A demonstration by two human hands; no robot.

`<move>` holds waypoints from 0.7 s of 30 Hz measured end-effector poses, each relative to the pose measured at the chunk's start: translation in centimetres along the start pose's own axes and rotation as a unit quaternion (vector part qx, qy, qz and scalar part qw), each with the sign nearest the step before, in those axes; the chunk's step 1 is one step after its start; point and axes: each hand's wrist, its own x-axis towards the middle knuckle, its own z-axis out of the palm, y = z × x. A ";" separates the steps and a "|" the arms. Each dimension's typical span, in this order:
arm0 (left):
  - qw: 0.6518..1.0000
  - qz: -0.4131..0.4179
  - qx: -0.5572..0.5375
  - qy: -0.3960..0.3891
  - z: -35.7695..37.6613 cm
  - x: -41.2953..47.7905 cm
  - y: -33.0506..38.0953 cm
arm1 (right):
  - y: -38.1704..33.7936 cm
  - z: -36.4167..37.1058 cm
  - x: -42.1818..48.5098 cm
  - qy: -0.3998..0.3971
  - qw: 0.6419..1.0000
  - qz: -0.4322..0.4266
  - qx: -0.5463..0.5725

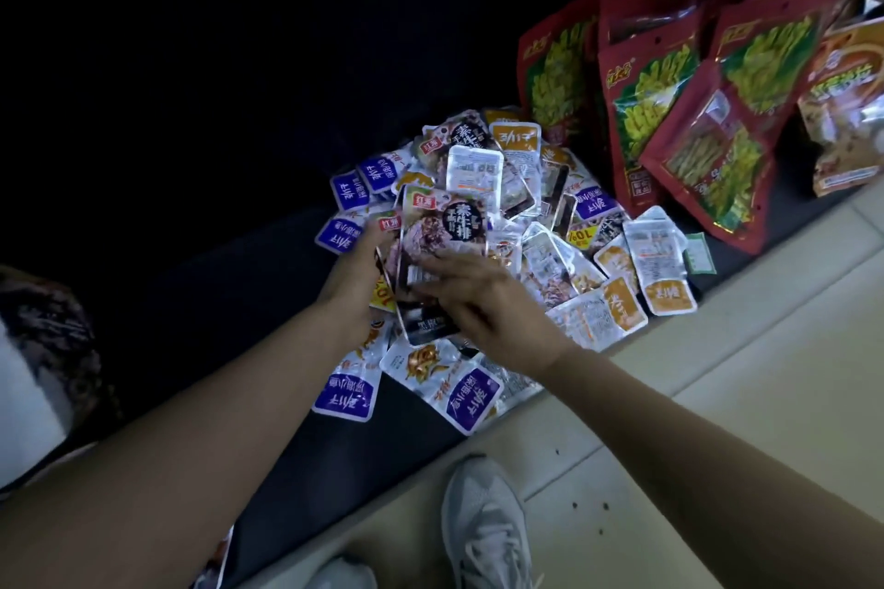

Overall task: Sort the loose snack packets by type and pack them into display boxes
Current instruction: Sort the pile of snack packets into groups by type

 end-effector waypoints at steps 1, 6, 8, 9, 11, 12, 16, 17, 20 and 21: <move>1.000 -0.010 -0.007 -0.020 -0.4 -0.3 -0.2 | -0.3 0.5 -0.3 -0.016 1.000 -0.003 0.015; 0.996 0.062 0.038 0.048 -1.7 -1.6 -1.7 | -3.1 0.5 -0.8 0.063 0.975 0.131 0.167; 0.997 0.060 0.021 0.043 -2.6 -2.5 -1.9 | -4.3 0.3 -0.5 0.171 0.953 0.186 0.164; 0.998 0.058 0.016 0.030 -3.2 -3.3 -1.9 | -4.9 0.4 -0.3 0.178 0.939 0.224 0.191; 0.998 0.064 0.011 0.002 -4.4 -4.7 -2.0 | -6.5 0.6 0.8 0.099 0.888 0.314 0.322; 0.998 0.068 0.003 -0.003 -5.0 -5.3 -2.2 | -7.3 0.9 1.3 0.056 0.862 0.338 0.374; 0.988 0.094 0.092 0.077 -8.9 -8.0 -3.5 | -10.3 3.3 2.9 -0.018 0.827 0.373 0.421; 0.967 0.113 0.197 0.116 -10.5 -8.4 -4.3 | -11.1 4.2 3.1 -0.031 0.832 0.372 0.410; 0.862 0.179 0.433 0.192 -15.7 -10.2 -7.2 | -13.6 7.6 3.3 -0.081 0.851 0.378 0.356; 0.841 0.194 0.468 0.187 -17.3 -10.9 -8.2 | -14.4 9.0 3.2 -0.105 0.855 0.385 0.331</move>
